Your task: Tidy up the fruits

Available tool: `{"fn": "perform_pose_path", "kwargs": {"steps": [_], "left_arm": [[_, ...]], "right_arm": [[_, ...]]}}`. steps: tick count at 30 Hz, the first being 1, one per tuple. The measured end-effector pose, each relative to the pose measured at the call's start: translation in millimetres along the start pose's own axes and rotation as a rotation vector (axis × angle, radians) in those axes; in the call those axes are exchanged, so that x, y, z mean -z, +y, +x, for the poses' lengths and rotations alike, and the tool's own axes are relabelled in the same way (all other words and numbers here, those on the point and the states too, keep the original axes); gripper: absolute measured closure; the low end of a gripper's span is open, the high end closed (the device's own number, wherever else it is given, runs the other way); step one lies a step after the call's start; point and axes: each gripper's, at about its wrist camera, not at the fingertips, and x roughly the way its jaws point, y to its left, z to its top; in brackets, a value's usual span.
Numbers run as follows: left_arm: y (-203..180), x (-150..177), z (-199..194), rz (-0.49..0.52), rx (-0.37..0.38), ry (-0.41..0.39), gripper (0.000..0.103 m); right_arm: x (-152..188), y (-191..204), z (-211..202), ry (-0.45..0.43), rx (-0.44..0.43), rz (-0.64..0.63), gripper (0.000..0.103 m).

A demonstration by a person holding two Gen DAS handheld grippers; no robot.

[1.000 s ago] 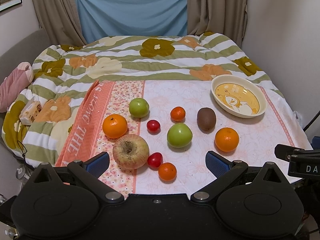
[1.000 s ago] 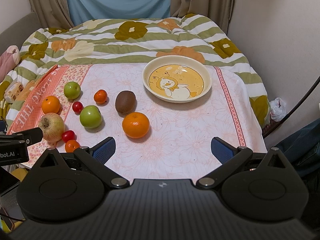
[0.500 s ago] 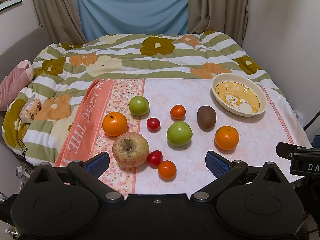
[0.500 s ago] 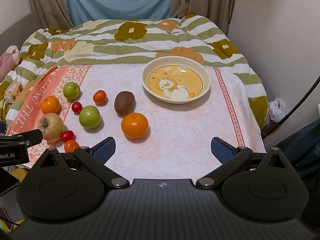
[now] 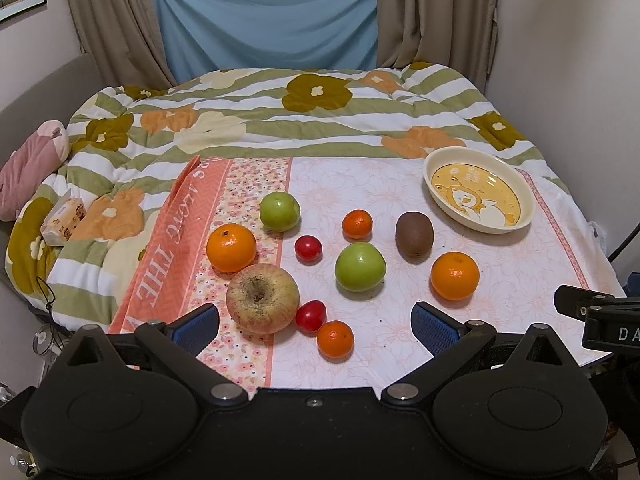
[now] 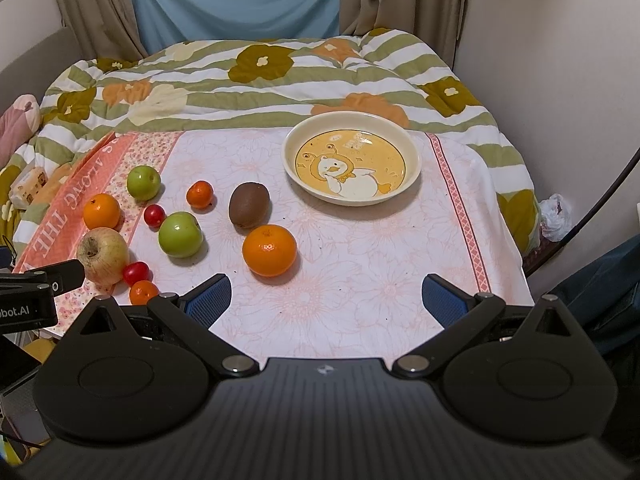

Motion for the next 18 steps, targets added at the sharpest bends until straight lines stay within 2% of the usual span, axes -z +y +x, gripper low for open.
{"fn": "perform_pose_path", "kwargs": {"steps": [18], "left_arm": [[0.1,-0.1,-2.2,0.002,-0.004,-0.002,0.0]], "right_arm": [[1.8,-0.3,-1.8,-0.001,-0.004,0.002,0.0]]}}
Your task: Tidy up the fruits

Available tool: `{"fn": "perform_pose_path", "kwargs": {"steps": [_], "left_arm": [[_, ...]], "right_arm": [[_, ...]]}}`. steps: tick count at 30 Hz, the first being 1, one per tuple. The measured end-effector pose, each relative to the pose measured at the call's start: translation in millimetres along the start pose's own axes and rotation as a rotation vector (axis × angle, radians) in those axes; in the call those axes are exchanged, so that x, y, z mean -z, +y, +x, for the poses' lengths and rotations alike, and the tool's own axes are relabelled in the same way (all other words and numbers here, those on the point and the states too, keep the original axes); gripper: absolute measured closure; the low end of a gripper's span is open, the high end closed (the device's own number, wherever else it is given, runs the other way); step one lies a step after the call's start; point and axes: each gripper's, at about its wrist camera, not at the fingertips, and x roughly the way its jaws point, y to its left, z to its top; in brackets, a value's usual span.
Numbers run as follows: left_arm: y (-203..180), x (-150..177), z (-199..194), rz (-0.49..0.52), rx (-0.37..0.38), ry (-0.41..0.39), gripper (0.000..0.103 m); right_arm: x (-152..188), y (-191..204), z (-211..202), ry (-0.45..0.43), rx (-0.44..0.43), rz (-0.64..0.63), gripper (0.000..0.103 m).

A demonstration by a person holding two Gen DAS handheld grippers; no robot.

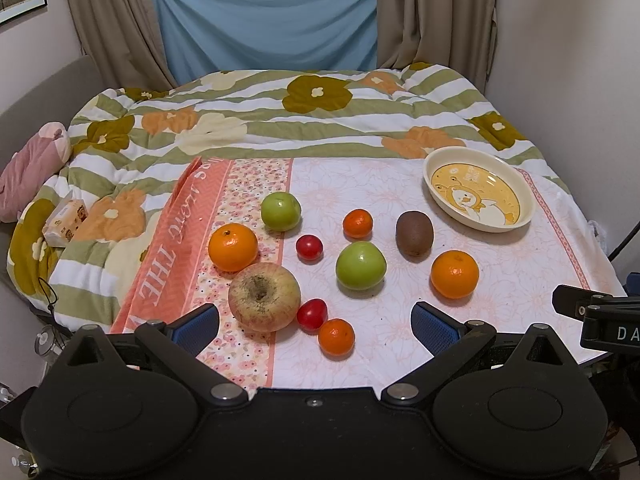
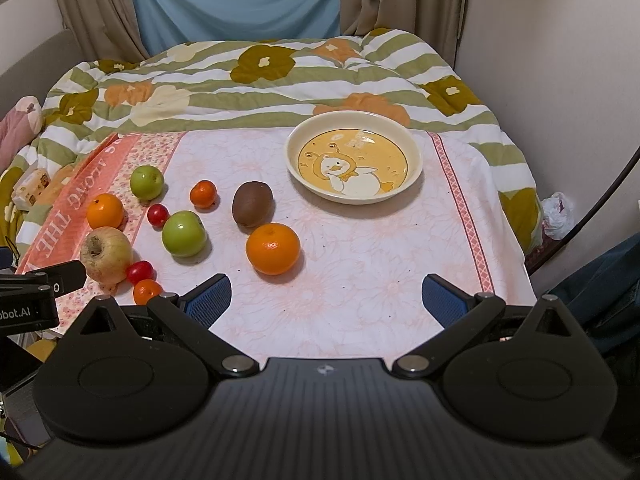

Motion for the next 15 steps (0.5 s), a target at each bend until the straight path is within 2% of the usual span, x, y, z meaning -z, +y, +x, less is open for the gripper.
{"fn": "perform_pose_path", "kwargs": {"steps": [15], "left_arm": [[-4,2,-18,-0.007,-0.019,-0.028,0.0]], "right_arm": [[-4,0,-11,-0.012,-0.027,-0.019,0.0]]}}
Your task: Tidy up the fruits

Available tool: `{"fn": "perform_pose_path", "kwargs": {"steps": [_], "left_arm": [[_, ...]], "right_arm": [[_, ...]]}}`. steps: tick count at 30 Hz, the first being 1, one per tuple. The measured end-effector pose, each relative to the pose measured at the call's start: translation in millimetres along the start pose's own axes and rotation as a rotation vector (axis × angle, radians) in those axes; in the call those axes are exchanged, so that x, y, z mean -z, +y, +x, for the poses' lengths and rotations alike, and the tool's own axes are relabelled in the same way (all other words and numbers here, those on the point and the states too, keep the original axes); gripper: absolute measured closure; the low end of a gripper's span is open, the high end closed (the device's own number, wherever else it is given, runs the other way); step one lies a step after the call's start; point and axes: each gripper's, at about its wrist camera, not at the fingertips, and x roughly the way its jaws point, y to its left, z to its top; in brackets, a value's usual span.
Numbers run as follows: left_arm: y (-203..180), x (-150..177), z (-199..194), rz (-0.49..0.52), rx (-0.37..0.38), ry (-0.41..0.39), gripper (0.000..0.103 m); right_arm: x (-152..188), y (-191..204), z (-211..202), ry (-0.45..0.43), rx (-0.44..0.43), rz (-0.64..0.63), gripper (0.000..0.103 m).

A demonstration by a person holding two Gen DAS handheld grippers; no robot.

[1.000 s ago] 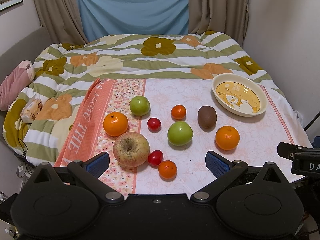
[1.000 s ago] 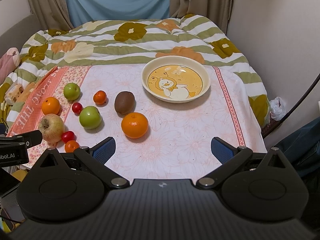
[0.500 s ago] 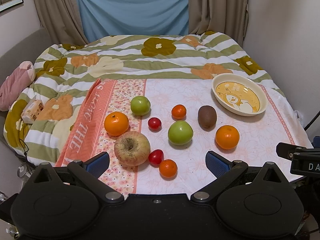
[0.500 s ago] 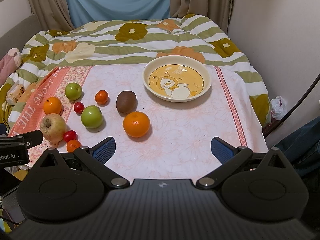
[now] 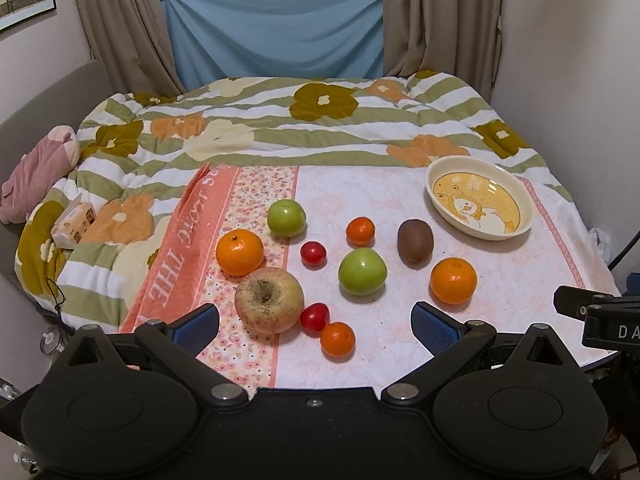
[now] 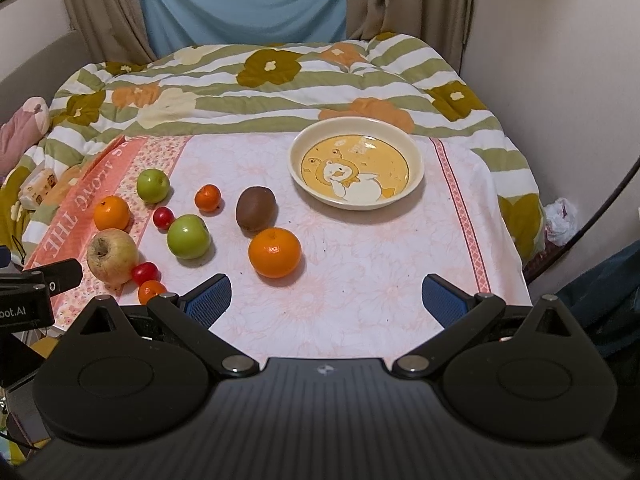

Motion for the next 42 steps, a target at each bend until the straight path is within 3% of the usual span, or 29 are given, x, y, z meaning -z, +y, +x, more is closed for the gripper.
{"fn": "perform_pose_path", "kwargs": {"steps": [6,13,19,24,31,42], "left_arm": [[-7,1,-3,0.009,-0.047,-0.016,0.0],[-5,13,14,0.035,-0.101,0.016,0.0],[20,16,35,0.001,-0.085,0.068,0.0],[40,13,63,0.03,-0.048,0.095,0.0],[63,7,100,0.153,0.045,0.124,0.0],[65,11,153,0.466,0.196,0.151,0.005]], "right_arm": [[-8,-2,6,-0.021,-0.042,-0.046,0.0],[-6,-1,27,-0.014,-0.167,-0.107,0.0],[-6,19,50,0.014,-0.22,-0.092,0.0],[-6,44,70,0.049,-0.199,-0.067,0.0],[-8,83,99,0.067,-0.154,0.021,0.0],[-11,126,148,0.122,-0.074,0.111,0.0]]}}
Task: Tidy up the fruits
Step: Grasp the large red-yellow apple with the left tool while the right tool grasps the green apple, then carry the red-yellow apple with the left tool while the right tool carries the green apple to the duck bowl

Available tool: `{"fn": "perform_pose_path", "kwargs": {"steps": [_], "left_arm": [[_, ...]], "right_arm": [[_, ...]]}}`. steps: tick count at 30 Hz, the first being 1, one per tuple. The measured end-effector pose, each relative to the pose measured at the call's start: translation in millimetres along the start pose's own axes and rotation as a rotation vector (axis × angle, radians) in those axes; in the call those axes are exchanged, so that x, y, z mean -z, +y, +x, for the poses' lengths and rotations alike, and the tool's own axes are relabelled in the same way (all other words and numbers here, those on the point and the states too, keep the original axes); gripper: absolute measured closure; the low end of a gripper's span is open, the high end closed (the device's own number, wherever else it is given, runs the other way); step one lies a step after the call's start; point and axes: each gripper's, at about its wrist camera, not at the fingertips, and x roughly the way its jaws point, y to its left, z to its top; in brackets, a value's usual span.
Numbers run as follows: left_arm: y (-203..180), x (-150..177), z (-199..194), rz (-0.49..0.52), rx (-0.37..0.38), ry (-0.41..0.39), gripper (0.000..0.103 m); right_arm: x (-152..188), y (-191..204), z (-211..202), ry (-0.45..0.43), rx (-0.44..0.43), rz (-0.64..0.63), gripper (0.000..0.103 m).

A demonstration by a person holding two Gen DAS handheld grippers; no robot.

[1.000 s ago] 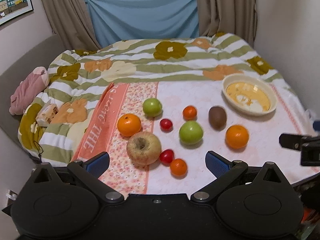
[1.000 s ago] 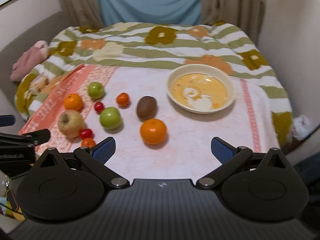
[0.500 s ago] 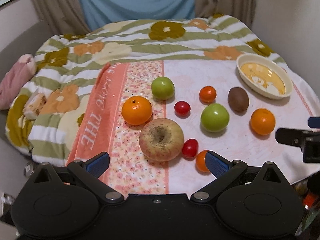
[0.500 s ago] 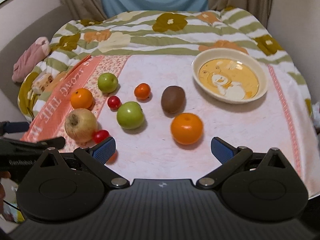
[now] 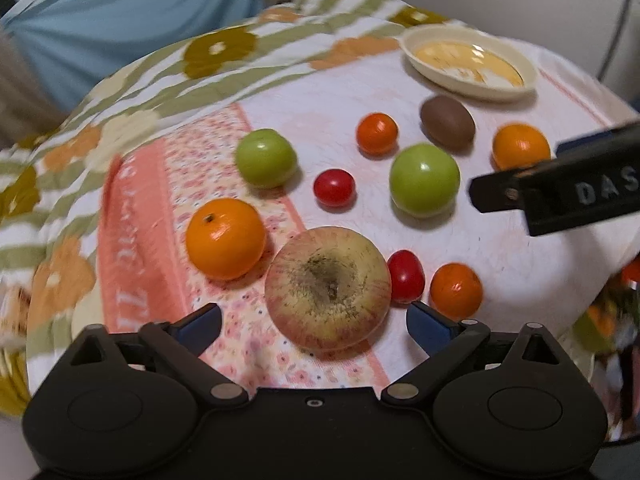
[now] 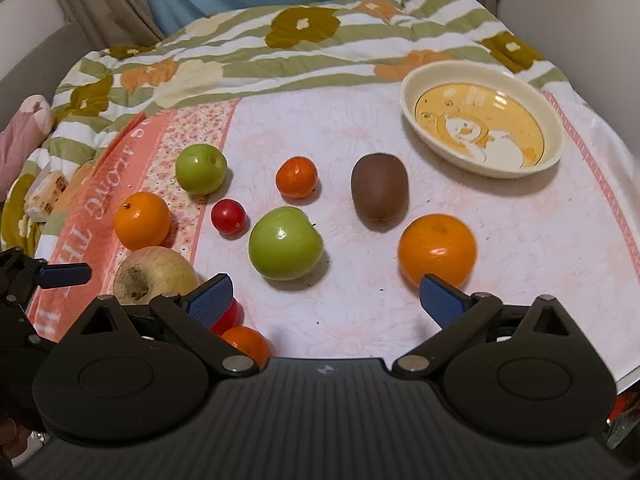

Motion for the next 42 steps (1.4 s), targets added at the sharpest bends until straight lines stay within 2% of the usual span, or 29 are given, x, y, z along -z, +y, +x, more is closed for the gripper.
{"fn": "perform_pose_path", "kwargs": {"steps": [6,9,11,18,25,27,31,33,42], "left_arm": [[2,-5,18,0.118,0.059,-0.003,0.008],[4,-8,27,0.154,0.101,0.013,0.016],[6,-9,32,0.166,0.124,0.025,0.025],[17,-10,35,0.144,0.182,0.021,0.025],[20,-12,34,0.12,0.198,0.028,0.025],[22,-11,34,0.113,0.197,0.03,0.025],[25,-10,35,0.099,0.179,0.034,0.025],[28,-10,34,0.087,0.175,0.036,0.025],[35,-10,34,0.044,0.152,0.04,0.025]], "right_arm": [[-2,6,21,0.024,0.03,0.043,0.0],[-3,6,28,0.032,0.041,0.071,0.0],[-5,5,33,0.038,0.042,0.091,0.0],[-11,8,50,0.05,0.034,0.122,0.0],[-21,17,65,0.058,0.005,0.114,0.006],[-23,19,70,0.068,-0.001,0.105,0.015],[-26,21,77,0.079,-0.007,0.1,0.023],[-26,23,79,0.085,-0.024,0.093,0.03],[-27,27,79,0.072,-0.03,0.042,0.031]]}}
